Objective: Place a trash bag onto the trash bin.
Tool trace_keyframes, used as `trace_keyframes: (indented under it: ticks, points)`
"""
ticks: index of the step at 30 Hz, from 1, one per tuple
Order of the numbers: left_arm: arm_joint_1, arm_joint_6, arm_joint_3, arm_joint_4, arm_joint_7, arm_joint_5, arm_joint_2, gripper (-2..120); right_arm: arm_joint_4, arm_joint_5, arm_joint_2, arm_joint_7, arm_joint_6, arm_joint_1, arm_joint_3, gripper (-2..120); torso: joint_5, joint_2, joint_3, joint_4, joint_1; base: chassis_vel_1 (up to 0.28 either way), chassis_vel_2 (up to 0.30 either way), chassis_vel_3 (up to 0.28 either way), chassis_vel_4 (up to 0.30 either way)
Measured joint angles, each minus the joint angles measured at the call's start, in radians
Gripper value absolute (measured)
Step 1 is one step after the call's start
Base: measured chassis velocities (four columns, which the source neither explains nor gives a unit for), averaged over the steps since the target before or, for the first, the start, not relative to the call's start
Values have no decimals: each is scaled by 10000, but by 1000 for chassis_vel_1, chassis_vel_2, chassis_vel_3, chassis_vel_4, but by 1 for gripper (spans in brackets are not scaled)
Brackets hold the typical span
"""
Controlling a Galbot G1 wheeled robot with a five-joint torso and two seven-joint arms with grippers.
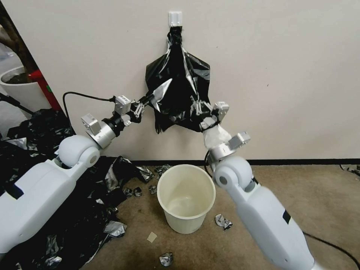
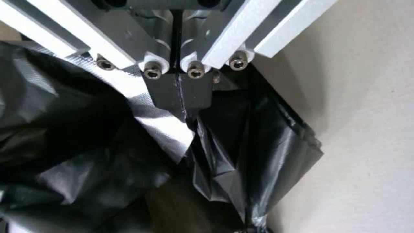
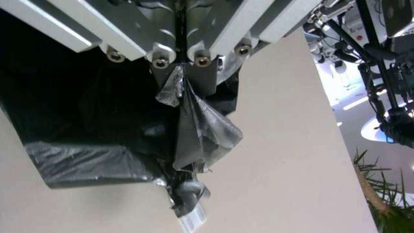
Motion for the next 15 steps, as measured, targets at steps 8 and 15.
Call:
trace_keyframes:
  ticks: [8,15]
  points:
    - [337,-175,-157,-216,-2,-8,18,0,-114,141,192,-57,178,101,33,0,0,0,0,0,0,0,0,0,0]
    - [1408,-494,-914,-733,215,-168,232,15,-97,143,402,-303,539,227,72,0,0,0,0,2,0,0,0,0,0]
